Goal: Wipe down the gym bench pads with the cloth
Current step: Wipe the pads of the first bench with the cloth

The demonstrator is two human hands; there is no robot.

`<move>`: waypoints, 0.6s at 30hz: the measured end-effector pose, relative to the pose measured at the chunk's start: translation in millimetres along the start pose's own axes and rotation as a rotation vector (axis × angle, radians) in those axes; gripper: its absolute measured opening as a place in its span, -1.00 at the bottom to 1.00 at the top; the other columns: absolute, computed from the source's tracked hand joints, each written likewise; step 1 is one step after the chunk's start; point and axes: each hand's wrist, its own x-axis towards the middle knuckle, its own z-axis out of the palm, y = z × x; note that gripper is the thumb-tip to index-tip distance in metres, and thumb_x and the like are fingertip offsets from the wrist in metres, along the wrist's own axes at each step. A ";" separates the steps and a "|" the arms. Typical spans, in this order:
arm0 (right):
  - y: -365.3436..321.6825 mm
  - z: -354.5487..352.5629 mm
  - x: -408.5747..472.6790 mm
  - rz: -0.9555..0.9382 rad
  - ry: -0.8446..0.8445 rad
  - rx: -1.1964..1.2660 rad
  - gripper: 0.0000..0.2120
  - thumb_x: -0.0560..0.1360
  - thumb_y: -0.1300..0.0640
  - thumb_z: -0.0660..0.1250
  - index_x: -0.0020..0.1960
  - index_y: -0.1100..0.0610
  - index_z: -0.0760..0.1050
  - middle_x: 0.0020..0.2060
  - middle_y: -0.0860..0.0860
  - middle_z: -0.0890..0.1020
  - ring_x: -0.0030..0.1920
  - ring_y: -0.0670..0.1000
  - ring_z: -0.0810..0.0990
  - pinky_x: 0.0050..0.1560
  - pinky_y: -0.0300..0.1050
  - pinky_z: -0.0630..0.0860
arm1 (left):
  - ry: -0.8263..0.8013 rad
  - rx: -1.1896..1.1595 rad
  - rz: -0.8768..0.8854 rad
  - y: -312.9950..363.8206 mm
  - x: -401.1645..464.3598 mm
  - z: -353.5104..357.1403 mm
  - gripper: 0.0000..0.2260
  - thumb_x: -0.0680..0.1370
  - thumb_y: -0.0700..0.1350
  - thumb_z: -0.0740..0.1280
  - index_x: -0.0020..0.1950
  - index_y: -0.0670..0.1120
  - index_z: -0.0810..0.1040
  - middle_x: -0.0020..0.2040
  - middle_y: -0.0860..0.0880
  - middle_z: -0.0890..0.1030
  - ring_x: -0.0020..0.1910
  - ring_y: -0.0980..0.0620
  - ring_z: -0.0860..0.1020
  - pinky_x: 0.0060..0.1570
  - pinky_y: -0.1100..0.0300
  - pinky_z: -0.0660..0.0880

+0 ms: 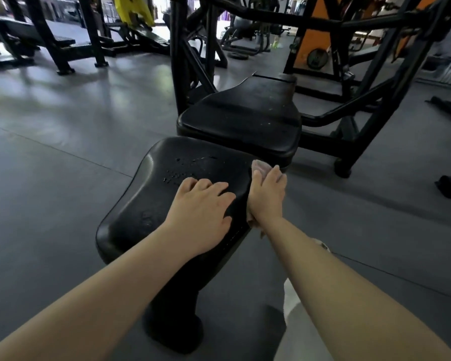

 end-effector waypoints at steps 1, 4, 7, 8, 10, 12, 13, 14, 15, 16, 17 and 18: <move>2.5 1.3 -5.4 -0.034 0.006 0.009 -0.40 0.65 -0.02 -0.01 0.54 0.25 -0.13 0.51 0.27 -0.08 0.51 0.21 -0.06 0.49 0.06 0.00 | 0.000 0.009 -0.012 2.8 -0.4 0.9 -0.58 0.60 0.12 0.09 0.46 0.09 0.22 0.51 0.09 0.16 0.43 0.03 0.19 0.38 0.06 0.04; 8.5 4.0 -11.3 -0.095 -0.014 -0.006 -0.40 0.65 -0.03 -0.01 0.54 0.23 -0.14 0.52 0.22 -0.16 0.51 0.19 -0.16 0.50 0.09 -0.06 | 0.018 0.030 -0.073 10.0 -2.1 2.7 -0.59 0.60 0.11 0.09 0.44 0.09 0.24 0.50 0.10 0.19 0.41 0.02 0.21 0.36 0.06 0.06; 12.5 0.2 1.5 -0.186 -0.061 -0.077 -0.43 0.65 -0.03 -0.01 0.54 0.22 -0.06 0.52 0.20 -0.15 0.51 0.19 -0.19 0.49 0.14 -0.09 | 0.035 0.038 -0.139 19.8 -0.2 2.5 -0.61 0.59 0.10 0.10 0.41 0.08 0.28 0.45 0.11 0.25 0.38 0.02 0.24 0.34 0.07 0.08; 14.2 -1.7 6.8 -0.238 -0.075 -0.113 -0.44 0.64 -0.03 -0.01 0.54 0.22 -0.02 0.52 0.20 -0.12 0.51 0.20 -0.18 0.49 0.15 -0.08 | 0.039 0.040 -0.164 24.1 1.1 2.7 -0.62 0.59 0.10 0.10 0.41 0.08 0.30 0.44 0.11 0.27 0.38 0.02 0.25 0.33 0.07 0.09; 18.6 -6.1 17.4 -0.354 -0.098 -0.192 -0.47 0.64 -0.02 -0.01 0.53 0.21 0.06 0.52 0.20 -0.04 0.51 0.20 -0.15 0.49 0.15 -0.07 | 0.041 0.042 -0.216 33.9 4.5 4.1 -0.62 0.59 0.10 0.12 0.40 0.07 0.31 0.43 0.11 0.28 0.38 0.01 0.25 0.34 0.06 0.08; 22.9 -10.9 28.7 -0.466 -0.124 -0.266 -0.49 0.64 -0.02 0.00 0.52 0.20 0.11 0.52 0.18 0.04 0.51 0.18 -0.10 0.49 0.12 -0.08 | 0.031 0.044 -0.268 43.8 8.2 5.9 -0.61 0.59 0.09 0.13 0.42 0.07 0.29 0.45 0.11 0.25 0.40 0.01 0.22 0.35 0.06 0.06; 24.0 -13.2 33.3 -0.511 -0.140 -0.298 -0.49 0.64 -0.02 0.00 0.52 0.19 0.12 0.52 0.16 0.06 0.51 0.16 -0.08 0.49 0.10 -0.08 | 0.028 0.043 -0.285 46.6 9.5 6.7 -0.60 0.59 0.09 0.13 0.42 0.07 0.28 0.46 0.11 0.24 0.41 0.01 0.21 0.36 0.06 0.06; 25.6 -15.6 40.1 -0.558 -0.165 -0.323 -0.49 0.64 -0.02 0.00 0.52 0.17 0.13 0.52 0.14 0.08 0.52 0.14 -0.06 0.49 0.08 -0.07 | 0.032 0.046 -0.309 50.4 11.6 7.8 -0.60 0.59 0.08 0.12 0.43 0.07 0.27 0.47 0.10 0.23 0.41 0.01 0.21 0.36 0.06 0.05; 27.2 -18.8 48.4 -0.613 -0.197 -0.340 -0.49 0.64 -0.04 -0.01 0.52 0.16 0.14 0.52 0.12 0.10 0.52 0.12 -0.04 0.49 0.07 -0.05 | 0.039 0.054 -0.339 55.5 14.6 8.6 -0.60 0.59 0.08 0.12 0.43 0.07 0.27 0.48 0.10 0.22 0.42 0.01 0.20 0.36 0.06 0.05; 28.5 -21.3 57.3 -0.670 -0.233 -0.348 -0.49 0.63 -0.05 -0.01 0.52 0.14 0.15 0.52 0.10 0.13 0.52 0.09 -0.01 0.49 0.06 -0.02 | 0.049 0.062 -0.366 60.5 17.6 9.8 -0.60 0.59 0.08 0.12 0.43 0.07 0.26 0.48 0.10 0.21 0.42 0.01 0.19 0.37 0.06 0.04; 28.8 -23.9 67.5 -0.733 -0.279 -0.344 -0.49 0.63 -0.06 -0.01 0.52 0.13 0.16 0.51 0.07 0.15 0.51 0.07 0.02 0.49 0.04 0.00 | 0.061 0.071 -0.395 66.2 21.4 10.8 -0.60 0.59 0.08 0.12 0.43 0.08 0.26 0.49 0.10 0.20 0.43 0.02 0.18 0.37 0.06 0.03; 28.1 -26.3 77.7 -0.788 -0.335 -0.332 -0.49 0.63 -0.07 -0.01 0.52 0.11 0.16 0.51 0.05 0.16 0.51 0.05 0.04 0.48 0.02 0.03 | 0.068 0.082 -0.423 71.9 25.1 12.0 -0.60 0.59 0.08 0.12 0.43 0.08 0.26 0.49 0.10 0.19 0.43 0.02 0.18 0.37 0.06 0.02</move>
